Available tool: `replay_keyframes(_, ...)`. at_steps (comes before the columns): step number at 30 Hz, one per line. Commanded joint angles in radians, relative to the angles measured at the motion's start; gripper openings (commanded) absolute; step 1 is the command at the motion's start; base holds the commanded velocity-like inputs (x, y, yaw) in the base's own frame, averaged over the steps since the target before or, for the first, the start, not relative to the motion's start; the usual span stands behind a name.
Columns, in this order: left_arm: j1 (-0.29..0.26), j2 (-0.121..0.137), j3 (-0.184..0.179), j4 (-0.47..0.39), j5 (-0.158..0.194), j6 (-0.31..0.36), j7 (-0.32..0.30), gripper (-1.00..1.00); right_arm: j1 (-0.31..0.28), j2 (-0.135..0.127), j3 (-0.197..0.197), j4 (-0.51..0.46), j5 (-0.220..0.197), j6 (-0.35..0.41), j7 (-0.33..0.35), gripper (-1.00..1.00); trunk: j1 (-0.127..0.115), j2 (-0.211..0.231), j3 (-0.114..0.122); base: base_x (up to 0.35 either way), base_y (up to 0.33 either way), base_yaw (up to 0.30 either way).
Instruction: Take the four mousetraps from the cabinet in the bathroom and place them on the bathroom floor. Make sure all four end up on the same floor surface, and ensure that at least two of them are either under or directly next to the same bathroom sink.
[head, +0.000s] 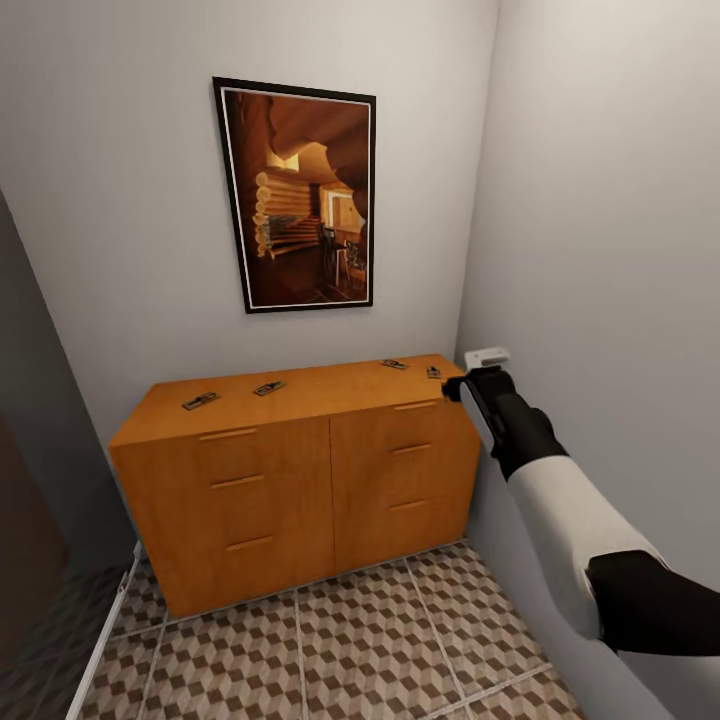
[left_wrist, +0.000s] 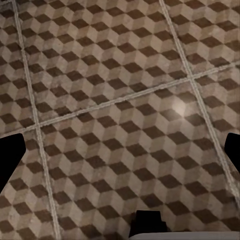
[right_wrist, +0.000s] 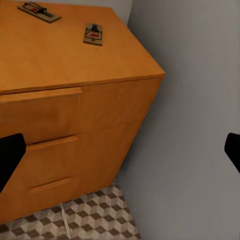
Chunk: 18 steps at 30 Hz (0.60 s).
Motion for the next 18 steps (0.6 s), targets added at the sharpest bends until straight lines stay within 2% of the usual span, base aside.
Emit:
replay_keyframes(1,-0.002,0.0,-0.008,0.004,-0.001,-0.006,0.006,1.0,-0.01,0.0,0.002,0.01,-0.01,0.002,-0.003,1.0,0.0,-0.001,-0.001,0.0,0.0,0.0)
replay_keyframes(4,-0.001,-0.001,-0.008,0.004,-0.001,-0.006,0.006,1.0,-0.03,0.0,0.002,0.034,-0.057,-0.008,-0.003,1.0,0.0,-0.001,-0.001,0.0,0.0,0.0)
replay_keyframes(9,0.0,-0.001,-0.008,0.004,0.001,-0.005,0.006,1.0,-0.04,-0.005,0.002,0.047,-0.106,-0.013,-0.002,1.0,0.0,-0.001,-0.001,0.048,0.0,0.0)
replay_keyframes(18,0.0,-0.001,-0.008,0.004,0.001,-0.005,0.007,1.0,-0.043,-0.007,0.001,0.046,-0.128,-0.016,0.01,1.0,0.0,-0.001,-0.001,0.217,0.017,0.0)
